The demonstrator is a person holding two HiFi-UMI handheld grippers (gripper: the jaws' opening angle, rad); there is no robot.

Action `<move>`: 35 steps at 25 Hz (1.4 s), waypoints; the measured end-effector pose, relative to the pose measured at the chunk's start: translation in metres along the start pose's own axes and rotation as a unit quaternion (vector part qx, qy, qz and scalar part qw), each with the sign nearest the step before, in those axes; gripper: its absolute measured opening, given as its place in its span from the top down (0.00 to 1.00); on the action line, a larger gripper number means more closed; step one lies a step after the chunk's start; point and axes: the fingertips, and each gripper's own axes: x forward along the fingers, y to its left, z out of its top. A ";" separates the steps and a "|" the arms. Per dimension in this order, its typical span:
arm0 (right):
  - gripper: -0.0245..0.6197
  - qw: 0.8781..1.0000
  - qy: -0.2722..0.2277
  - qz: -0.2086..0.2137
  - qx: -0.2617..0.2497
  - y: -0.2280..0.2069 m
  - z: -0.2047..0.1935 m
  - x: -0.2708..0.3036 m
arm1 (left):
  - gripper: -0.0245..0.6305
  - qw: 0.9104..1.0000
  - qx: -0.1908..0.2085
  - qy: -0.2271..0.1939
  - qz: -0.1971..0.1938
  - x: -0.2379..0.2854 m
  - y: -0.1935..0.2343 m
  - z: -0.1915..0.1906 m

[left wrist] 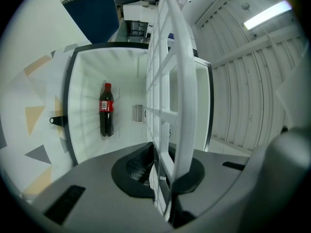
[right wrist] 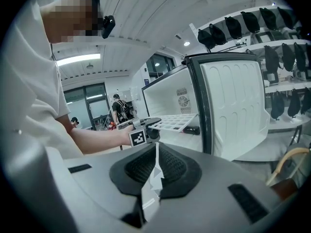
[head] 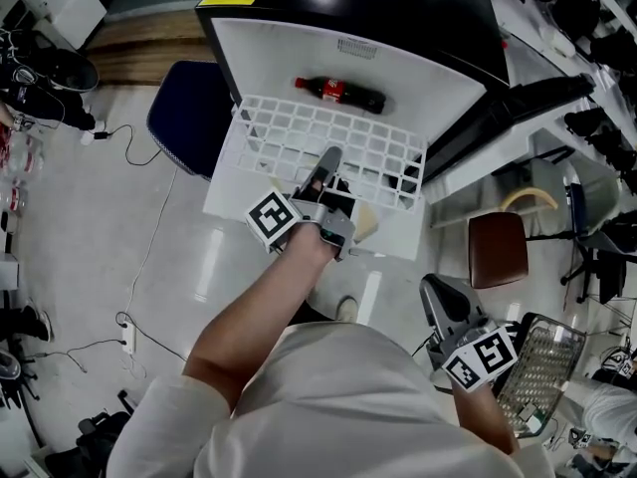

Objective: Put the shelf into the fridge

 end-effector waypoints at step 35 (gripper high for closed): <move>0.92 1.000 0.004 -0.005 0.015 0.002 -0.002 0.020 | 0.90 0.996 0.059 0.064 0.025 0.007 0.005 0.001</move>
